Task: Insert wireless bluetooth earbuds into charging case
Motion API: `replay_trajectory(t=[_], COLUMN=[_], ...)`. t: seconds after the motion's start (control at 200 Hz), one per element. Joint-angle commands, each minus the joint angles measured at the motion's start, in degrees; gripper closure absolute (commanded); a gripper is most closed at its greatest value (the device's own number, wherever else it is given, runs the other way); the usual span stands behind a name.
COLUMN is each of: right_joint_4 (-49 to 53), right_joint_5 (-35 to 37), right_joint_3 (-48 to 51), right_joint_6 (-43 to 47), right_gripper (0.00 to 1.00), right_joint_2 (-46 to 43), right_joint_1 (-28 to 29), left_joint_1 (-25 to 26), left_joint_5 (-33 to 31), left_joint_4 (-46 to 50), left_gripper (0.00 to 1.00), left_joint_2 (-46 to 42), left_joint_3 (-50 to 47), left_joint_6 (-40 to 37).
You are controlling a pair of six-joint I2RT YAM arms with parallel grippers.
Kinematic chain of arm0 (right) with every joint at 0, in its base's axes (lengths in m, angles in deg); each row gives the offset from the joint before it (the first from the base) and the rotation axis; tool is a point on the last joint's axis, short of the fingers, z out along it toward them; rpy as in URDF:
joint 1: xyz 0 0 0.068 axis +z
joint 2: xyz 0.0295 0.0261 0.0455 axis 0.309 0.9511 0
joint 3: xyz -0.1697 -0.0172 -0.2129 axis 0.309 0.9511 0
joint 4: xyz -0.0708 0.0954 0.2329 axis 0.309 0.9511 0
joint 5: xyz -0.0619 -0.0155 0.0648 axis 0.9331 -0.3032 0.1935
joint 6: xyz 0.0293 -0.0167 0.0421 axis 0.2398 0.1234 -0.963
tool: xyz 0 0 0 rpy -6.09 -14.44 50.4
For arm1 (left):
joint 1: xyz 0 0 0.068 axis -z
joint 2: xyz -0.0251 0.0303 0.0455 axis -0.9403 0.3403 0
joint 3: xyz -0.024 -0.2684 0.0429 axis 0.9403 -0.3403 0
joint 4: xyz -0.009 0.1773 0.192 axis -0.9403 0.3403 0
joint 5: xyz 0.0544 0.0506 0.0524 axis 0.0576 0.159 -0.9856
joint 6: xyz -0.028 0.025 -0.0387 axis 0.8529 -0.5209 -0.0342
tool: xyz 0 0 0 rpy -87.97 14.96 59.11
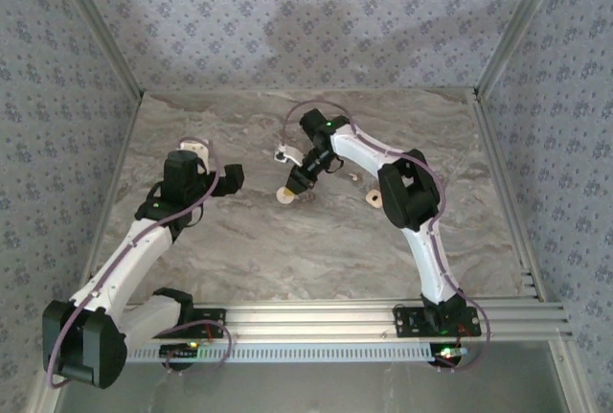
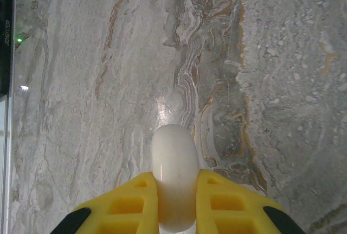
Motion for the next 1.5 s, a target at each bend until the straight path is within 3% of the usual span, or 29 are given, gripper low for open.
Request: replay_trajectory(t=[0.0, 0.43, 0.939, 1.179, 1.494], right_joint_4=[1.52, 1.83, 6.06, 6.3, 3.32], right_joint_5=[-2.14, -3.12, -0.88, 1.28, 5.78], right_joint_3=[-2.5, -9.62, -12.75, -12.58, -12.1], right_joint_6=[-3.01, -8.56, -10.87, -11.48, -13.2], right_gripper=[0.82, 0.81, 0.78, 0.6, 0.51], right_joint_2=[2.49, 8.49, 11.42, 11.43, 8.41], right_joint_1=[0.83, 2.25, 1.62, 0.58, 0.06], left_joint_1=[-0.71, -5.45, -6.47, -6.47, -6.43], left_joint_5=[1.44, 4.95, 8.38, 9.0, 9.39], left_joint_4=[1.63, 2.43, 1.48, 0.45, 1.06], left_gripper=[0.0, 0.0, 0.0, 0.0, 0.0], left_joint_2=[-1.78, -1.4, 0.36, 1.61, 2.1], left_joint_3=[0.83, 2.42, 3.5, 3.61, 4.26], left_joint_6=[-0.39, -2.49, -2.76, -2.4, -3.11])
